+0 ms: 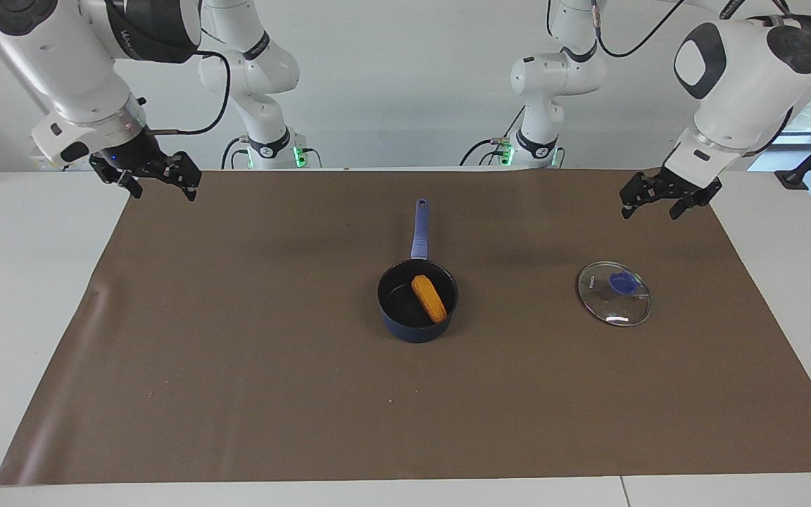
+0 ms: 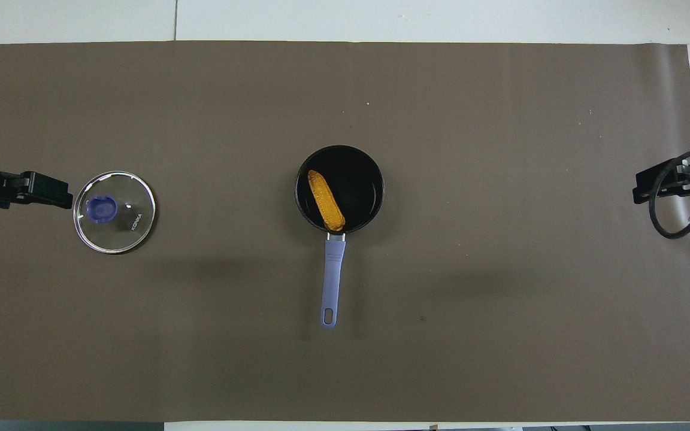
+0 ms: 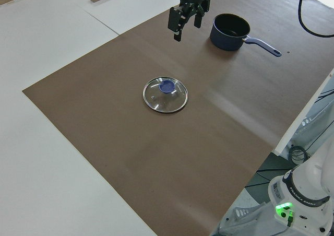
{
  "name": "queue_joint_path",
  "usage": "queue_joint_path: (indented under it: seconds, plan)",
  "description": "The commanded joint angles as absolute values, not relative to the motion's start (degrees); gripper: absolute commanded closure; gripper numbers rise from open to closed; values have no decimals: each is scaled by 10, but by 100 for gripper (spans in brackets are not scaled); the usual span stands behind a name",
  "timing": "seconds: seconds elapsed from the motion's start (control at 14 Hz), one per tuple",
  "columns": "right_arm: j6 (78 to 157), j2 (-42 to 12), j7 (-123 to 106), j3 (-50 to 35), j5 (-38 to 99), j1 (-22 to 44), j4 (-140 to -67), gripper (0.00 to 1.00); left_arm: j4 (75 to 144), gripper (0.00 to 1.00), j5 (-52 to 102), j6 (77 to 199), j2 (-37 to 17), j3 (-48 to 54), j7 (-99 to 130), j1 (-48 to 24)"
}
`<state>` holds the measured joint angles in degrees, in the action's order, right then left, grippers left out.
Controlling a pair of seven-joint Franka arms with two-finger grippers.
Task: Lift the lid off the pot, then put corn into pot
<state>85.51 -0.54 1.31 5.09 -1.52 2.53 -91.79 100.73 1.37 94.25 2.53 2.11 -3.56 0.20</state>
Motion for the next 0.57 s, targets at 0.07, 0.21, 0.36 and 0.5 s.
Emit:
queue_joint_path:
  seconds: [0.07, 0.21, 0.36, 0.5]
  plan:
    - [860, -2, -1, 42, -18, 8, -921, 0, 1049, 0, 4, 953, 49, 12, -32, -5]
    - [859, -3, -2, 44, -18, 7, -919, 0, 1033, 0, 4, 959, 40, 12, -29, -11]
    - [861, -2, -2, 46, -13, 8, -919, 0, 1006, 0, 4, 936, 32, 11, -26, -28]
    - [860, 3, -1, 47, -13, 9, -919, 0, 999, 0, 3, 911, 32, 11, -26, -29]
